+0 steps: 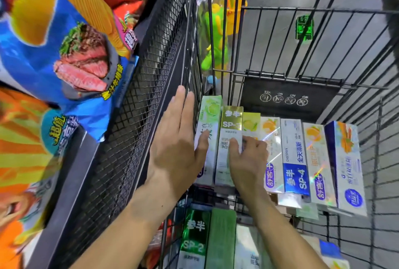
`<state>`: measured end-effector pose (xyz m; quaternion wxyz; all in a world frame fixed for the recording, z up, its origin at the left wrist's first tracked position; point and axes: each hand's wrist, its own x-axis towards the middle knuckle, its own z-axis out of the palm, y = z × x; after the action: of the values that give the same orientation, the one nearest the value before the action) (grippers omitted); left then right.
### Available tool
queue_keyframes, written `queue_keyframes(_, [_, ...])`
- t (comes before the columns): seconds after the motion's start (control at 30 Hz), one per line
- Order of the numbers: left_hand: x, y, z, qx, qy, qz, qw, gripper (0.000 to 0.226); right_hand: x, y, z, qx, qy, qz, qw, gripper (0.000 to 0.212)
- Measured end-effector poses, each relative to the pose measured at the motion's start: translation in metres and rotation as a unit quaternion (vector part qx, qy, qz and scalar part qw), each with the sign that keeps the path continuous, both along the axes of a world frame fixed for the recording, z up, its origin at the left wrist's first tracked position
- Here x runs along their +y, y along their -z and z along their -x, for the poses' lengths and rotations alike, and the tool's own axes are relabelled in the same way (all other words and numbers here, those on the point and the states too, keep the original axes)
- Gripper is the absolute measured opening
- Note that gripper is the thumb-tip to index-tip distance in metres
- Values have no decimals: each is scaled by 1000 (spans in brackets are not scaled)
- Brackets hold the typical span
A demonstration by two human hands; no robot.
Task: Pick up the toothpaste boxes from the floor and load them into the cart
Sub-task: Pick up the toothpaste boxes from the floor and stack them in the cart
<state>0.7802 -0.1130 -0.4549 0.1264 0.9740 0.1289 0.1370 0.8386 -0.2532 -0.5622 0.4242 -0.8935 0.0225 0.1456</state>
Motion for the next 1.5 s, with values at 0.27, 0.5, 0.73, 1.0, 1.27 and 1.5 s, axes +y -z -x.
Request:
queue_keyframes(0.27, [-5,-1,2,-23,6,-35,999,67,-11,-20,-2,15,-58,57,997,53])
queue_keyframes(0.5, [-6,-17,6,65,-14,-57,996,69,-70,-113,6,-29,-133,134,981,55])
queue_keyframes(0.73, [-41,-103,11,63,168,-45,983,61,-157,-245,48,-129,-94,269,950,61])
queue_keyframes(1.0, [-168,-230,50,-26,428,-102,898,66,-236,-378,187,-173,8,401,900,77])
queue_keyframes(1.27, [-311,-319,141,-141,604,-76,781,57,-352,-447,369,-100,211,479,846,76])
queue_keyframes(1.5, [-446,-344,261,-165,730,-76,659,60,-408,-482,561,-31,384,490,782,73])
